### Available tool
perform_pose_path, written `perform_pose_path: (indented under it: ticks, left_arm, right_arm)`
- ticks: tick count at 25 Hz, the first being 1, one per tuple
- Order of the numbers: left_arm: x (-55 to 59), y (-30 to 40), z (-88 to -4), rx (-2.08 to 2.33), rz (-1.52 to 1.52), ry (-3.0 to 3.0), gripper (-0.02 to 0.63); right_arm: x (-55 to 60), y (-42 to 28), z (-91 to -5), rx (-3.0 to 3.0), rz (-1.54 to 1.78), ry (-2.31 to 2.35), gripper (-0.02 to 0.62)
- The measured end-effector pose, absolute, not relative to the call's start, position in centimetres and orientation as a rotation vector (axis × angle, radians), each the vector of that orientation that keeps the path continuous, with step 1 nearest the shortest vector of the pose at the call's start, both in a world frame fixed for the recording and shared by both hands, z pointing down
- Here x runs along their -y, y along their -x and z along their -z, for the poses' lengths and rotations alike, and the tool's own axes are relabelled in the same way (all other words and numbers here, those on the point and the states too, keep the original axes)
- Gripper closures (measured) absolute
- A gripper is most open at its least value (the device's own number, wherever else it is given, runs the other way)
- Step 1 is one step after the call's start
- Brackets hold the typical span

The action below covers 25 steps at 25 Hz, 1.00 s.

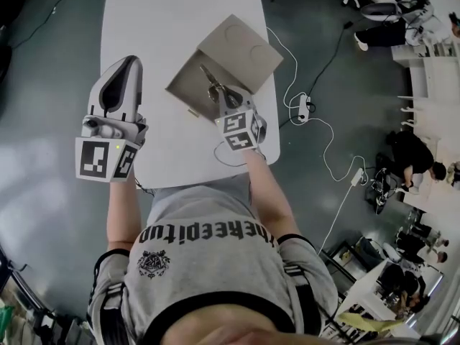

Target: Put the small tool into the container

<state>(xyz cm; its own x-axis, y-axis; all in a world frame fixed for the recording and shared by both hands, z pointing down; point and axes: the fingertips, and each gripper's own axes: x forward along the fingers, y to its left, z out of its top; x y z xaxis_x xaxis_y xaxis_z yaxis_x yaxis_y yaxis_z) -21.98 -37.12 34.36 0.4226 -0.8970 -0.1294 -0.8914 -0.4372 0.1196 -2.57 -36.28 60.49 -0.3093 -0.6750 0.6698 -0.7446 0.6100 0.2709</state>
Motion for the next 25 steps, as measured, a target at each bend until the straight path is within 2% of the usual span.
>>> perform_pose_path:
  ticks: [25]
  left_arm:
    - [38.1, 23.4, -35.8, 1.686, 0.215, -2.568, 0.592]
  right_arm:
    - [38.8, 3.3, -64.1, 1.803, 0.097, -0.984, 0.586]
